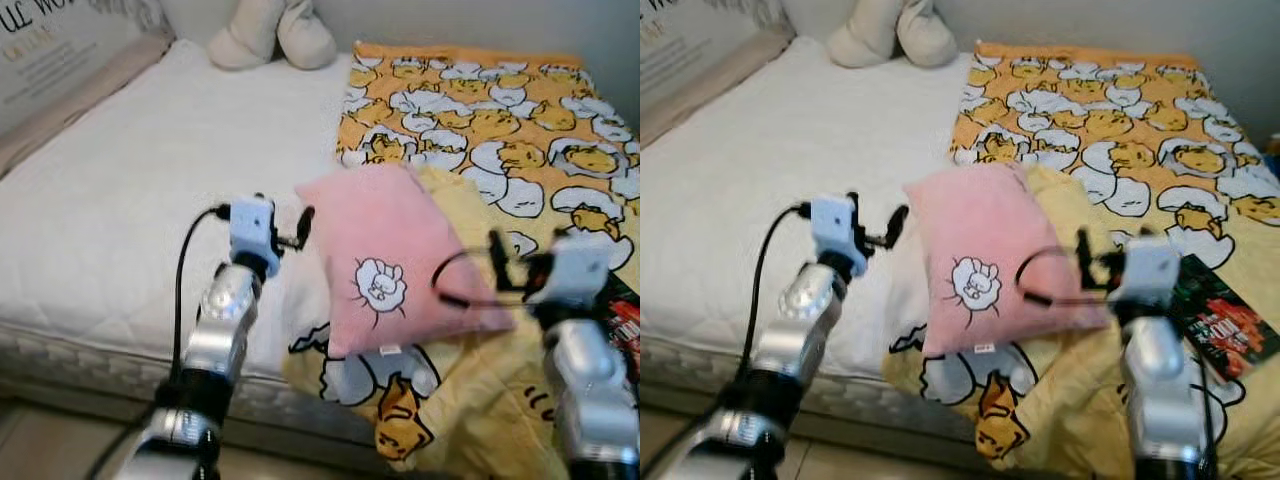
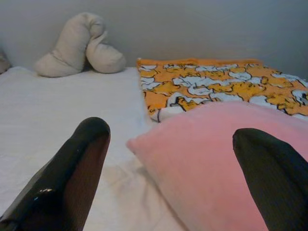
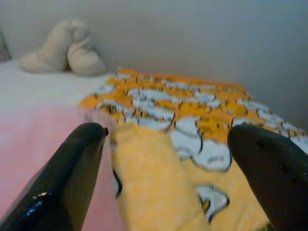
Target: Clean up the room
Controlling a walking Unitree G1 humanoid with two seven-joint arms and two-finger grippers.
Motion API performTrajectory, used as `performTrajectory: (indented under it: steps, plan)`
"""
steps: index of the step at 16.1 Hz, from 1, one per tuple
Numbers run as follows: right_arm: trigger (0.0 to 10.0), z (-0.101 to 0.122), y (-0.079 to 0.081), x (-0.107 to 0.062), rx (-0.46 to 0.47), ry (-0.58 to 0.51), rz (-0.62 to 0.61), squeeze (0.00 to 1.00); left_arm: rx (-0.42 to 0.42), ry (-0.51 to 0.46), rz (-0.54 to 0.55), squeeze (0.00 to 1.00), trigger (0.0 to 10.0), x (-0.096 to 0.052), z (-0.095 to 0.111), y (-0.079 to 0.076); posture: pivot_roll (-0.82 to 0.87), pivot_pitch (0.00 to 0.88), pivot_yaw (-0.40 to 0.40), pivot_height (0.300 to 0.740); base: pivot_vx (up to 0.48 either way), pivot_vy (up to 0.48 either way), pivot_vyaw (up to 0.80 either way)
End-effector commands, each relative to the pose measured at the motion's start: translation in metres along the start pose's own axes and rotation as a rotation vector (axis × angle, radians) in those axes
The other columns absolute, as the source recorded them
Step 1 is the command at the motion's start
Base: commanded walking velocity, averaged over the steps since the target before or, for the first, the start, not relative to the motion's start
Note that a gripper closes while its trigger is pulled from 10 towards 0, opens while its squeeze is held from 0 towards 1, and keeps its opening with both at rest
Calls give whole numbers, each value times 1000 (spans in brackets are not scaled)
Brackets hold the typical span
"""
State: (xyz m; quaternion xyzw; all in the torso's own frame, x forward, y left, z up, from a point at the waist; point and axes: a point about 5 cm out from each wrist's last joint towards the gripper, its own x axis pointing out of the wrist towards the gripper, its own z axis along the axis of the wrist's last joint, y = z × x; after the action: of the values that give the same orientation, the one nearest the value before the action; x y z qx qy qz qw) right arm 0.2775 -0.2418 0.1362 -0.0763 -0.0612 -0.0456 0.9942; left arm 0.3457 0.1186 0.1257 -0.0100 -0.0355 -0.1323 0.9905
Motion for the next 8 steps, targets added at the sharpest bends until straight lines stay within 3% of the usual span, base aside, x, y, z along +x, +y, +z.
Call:
performTrajectory:
  steps: [1,2,3,5,6,8]
  plan:
    - [10000,9,-14,11,30,-6,-38,0,-53,3,56,0,10000,8,9,21,-135,0,44,740,0,0,0]
    - [10000,10,-17,12,36,-7,-42,0,-70,1,65,0,10000,9,11,23,-135,0,44,740,0,0,0]
    - [10000,10,-27,19,100,22,-65,0,-258,55,123,0,10000,15,7,32,-136,0,38,740,0,0,0]
    - [10000,0,-34,28,198,102,-59,0,-425,108,139,0,10000,21,-2,31,-133,0,30,740,0,0,0]
    - [10000,-9,-43,37,286,168,-64,0,-552,147,130,0,10000,27,-8,21,-128,0,19,740,0,0,0]
    - [10000,-14,-44,42,344,205,-51,0,-619,155,119,0,10000,31,-10,16,-130,0,18,740,0,0,0]
